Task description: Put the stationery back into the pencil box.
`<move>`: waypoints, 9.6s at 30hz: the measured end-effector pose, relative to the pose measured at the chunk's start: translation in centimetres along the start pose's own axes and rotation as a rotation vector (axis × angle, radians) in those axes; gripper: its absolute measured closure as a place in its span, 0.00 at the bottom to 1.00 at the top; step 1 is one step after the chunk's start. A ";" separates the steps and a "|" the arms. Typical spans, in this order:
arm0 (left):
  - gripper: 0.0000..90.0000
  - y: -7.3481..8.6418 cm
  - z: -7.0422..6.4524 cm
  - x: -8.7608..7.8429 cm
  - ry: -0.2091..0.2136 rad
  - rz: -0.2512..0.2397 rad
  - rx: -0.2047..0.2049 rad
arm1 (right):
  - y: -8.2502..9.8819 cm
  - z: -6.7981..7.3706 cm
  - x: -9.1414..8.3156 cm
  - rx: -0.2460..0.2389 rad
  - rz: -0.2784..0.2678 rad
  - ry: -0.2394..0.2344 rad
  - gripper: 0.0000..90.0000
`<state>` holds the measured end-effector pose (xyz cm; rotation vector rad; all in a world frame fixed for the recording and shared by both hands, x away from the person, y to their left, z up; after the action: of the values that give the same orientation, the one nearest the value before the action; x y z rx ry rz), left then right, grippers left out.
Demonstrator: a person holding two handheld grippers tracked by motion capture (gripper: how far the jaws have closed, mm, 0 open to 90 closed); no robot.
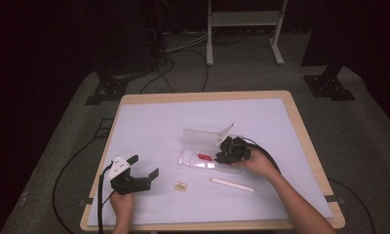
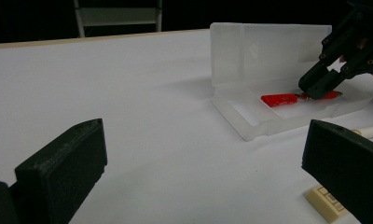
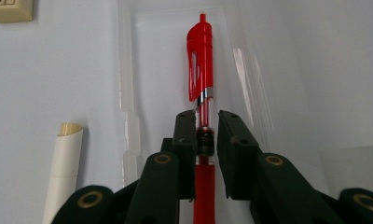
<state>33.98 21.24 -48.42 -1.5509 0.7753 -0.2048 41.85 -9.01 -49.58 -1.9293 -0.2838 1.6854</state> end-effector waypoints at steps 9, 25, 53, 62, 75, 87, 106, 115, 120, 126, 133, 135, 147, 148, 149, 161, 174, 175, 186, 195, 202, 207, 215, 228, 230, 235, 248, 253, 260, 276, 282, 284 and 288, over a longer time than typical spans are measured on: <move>0.00 0.0 0.0 0.1 0.000 0.002 0.000 | 0.6 0.4 -1.8 0.010 -0.045 0.013 0.80; 0.00 0.1 -0.1 0.2 -0.009 0.012 0.008 | 2.1 2.0 -4.0 0.045 -0.115 -0.026 0.66; 0.00 0.1 -0.1 0.2 -0.014 0.016 0.010 | 3.4 5.6 -5.7 0.014 -0.149 -0.029 0.61; 0.00 0.1 -0.1 0.2 -0.014 0.016 0.008 | 3.6 6.7 -5.3 0.017 -0.156 -0.045 0.60; 0.00 0.0 -0.1 0.2 -0.010 0.012 0.008 | 4.1 7.3 -5.0 0.014 -0.156 -0.054 0.59; 0.00 0.0 -0.1 0.2 -0.010 0.011 0.009 | 5.0 8.0 -4.3 0.013 -0.136 -0.067 0.62; 0.00 0.0 -0.1 0.2 -0.009 0.012 0.009 | 6.1 7.9 -3.3 0.038 -0.101 -0.053 0.81; 0.00 0.0 -0.1 0.2 -0.009 0.011 0.007 | 6.2 8.0 -3.0 0.026 -0.092 -0.056 0.86; 0.00 0.0 -0.1 0.2 -0.009 0.011 0.009 | 6.2 8.0 -3.1 0.023 -0.087 -0.062 0.86; 0.00 0.0 -0.1 0.2 -0.009 0.011 0.008 | 5.7 7.9 -3.7 0.010 -0.100 -0.053 0.86; 0.00 0.0 -0.1 0.2 -0.010 0.013 0.008 | 4.6 7.2 -4.5 -0.011 -0.115 -0.034 0.86; 0.00 0.1 -0.1 0.2 -0.010 0.013 0.010 | 4.2 7.1 -4.6 -0.012 -0.115 -0.032 0.86; 0.00 0.0 -0.1 0.2 -0.009 0.012 0.008 | 2.4 6.2 -4.9 -0.025 -0.117 -0.022 0.86; 0.00 0.0 -0.1 0.2 -0.009 0.012 0.008 | 2.3 6.2 -4.9 -0.019 -0.117 -0.025 0.86; 0.00 0.0 -0.1 0.2 -0.009 0.011 0.008 | 2.2 6.1 -4.9 -0.019 -0.118 -0.025 0.86; 0.00 0.1 -0.1 0.2 -0.009 0.011 0.004 | 1.1 5.0 -4.7 -0.024 -0.108 -0.015 0.86; 0.00 0.1 -0.1 0.1 -0.007 0.012 0.005 | 0.3 4.1 -4.3 -0.022 -0.097 -0.008 0.86; 0.00 0.0 0.0 0.1 -0.007 0.013 0.006 | 0.2 4.0 -4.2 -0.025 -0.094 -0.007 0.86; 0.00 0.0 -0.1 0.1 -0.003 0.005 0.003 | -0.5 3.4 -3.6 -0.023 -0.088 -0.005 0.86; 0.00 0.0 -0.1 0.1 -0.003 0.005 0.002 | -0.5 3.0 -2.5 -0.024 -0.065 -0.012 0.86; 0.00 0.0 -0.1 0.1 -0.004 0.005 0.003 | -0.7 2.6 -1.9 -0.026 -0.057 -0.010 0.86; 0.00 0.0 -0.1 0.1 -0.003 0.002 0.001 | -0.6 2.3 -1.4 -0.013 -0.045 -0.013 0.86; 0.00 0.0 -0.1 0.1 -0.002 0.002 0.000 | -0.4 2.1 -0.9 -0.020 -0.033 -0.013 0.86; 0.00 0.0 -0.1 0.2 -0.001 0.003 0.000 | -0.4 1.7 -0.2 -0.013 -0.027 -0.019 0.86; 0.00 0.0 -0.1 0.1 -0.001 0.002 0.000 | -0.4 1.7 -0.1 -0.012 -0.023 -0.019 0.86; 0.00 0.0 -0.1 0.1 -0.001 0.001 0.000 | -0.4 1.7 0.1 -0.011 -0.020 -0.022 0.86; 0.00 0.0 -0.1 0.1 -0.002 0.004 -0.002 | -0.4 1.6 0.3 -0.008 -0.019 -0.028 0.85; 0.00 0.0 -0.1 0.2 -0.001 0.004 0.001 | -0.3 1.6 0.2 -0.004 -0.020 -0.031 0.85; 0.00 0.0 -0.1 0.1 -0.003 0.007 0.005 | -0.5 1.7 -0.7 -0.001 -0.044 -0.023 0.81; 0.00 0.0 -0.1 0.1 -0.003 0.006 0.000 | -1.5 3.4 -2.5 -0.019 -0.107 -0.041 0.74; 0.00 0.0 -0.1 0.1 -0.003 0.005 0.000 | -2.2 4.5 -2.4 -0.041 -0.116 -0.065 0.72; 0.00 0.0 -0.1 0.1 -0.004 0.005 -0.001 | -2.3 4.6 -2.4 -0.045 -0.118 -0.068 0.71; 0.00 0.0 0.0 0.1 -0.002 0.003 -0.001 | -2.7 5.1 -2.2 -0.049 -0.122 -0.079 0.69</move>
<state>34.02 21.17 -48.43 -1.5509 0.7762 -0.2001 37.06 -6.52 -46.60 -1.8433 -0.4672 1.6905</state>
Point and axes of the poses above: each handheld gripper's, and its own axes: x roughly forward along the jaws, y roughly out of its underside, z roughly to its left, the point moved 6 cm from there along x, roughly forward along the jaws, and after that the axes turned 4 degrees about -x, right-handed, at the moved point
